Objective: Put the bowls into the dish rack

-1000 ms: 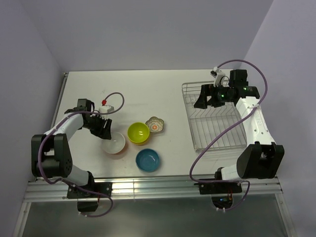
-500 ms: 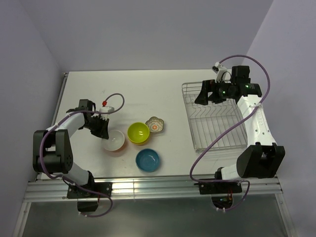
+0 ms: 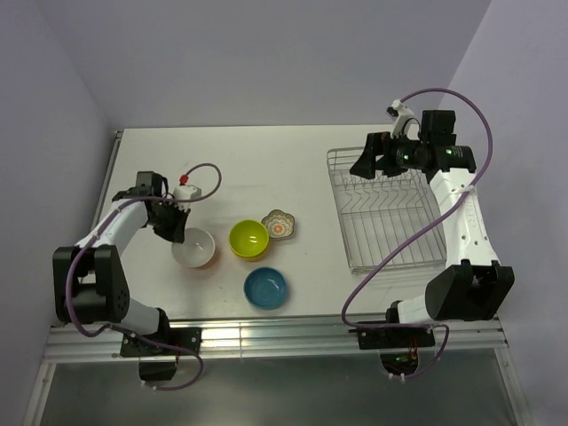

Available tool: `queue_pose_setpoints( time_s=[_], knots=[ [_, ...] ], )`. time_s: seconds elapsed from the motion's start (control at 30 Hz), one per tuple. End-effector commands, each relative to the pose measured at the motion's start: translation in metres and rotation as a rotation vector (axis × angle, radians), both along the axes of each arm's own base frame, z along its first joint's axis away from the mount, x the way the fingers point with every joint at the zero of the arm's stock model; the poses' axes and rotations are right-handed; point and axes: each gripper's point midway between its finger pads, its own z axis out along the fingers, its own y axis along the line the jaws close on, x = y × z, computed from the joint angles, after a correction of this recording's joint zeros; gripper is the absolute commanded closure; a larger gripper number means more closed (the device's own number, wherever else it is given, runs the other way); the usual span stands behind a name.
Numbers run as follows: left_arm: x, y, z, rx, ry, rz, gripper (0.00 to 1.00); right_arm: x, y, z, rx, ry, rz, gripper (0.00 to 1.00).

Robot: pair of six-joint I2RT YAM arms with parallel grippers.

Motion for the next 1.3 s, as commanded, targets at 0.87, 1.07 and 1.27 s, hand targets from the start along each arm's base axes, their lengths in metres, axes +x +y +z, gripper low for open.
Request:
queue_pose_setpoints(
  time_s=[0.87,1.07,1.27],
  knots=[
    [0.088,-0.121,0.326,-0.505,-0.732,-0.006,1.00,-0.021,0.070,0.125,0.424,-0.130,0.287,0.00],
    [0.083,-0.156,0.347,-0.686,-0.699,0.047,1.00,-0.033,0.093,0.148,0.445,-0.186,0.327,0.00],
    [0.075,-0.191,0.338,-0.720,-0.659,0.026,1.00,-0.035,0.115,0.159,0.474,-0.181,0.299,0.00]
  ],
)
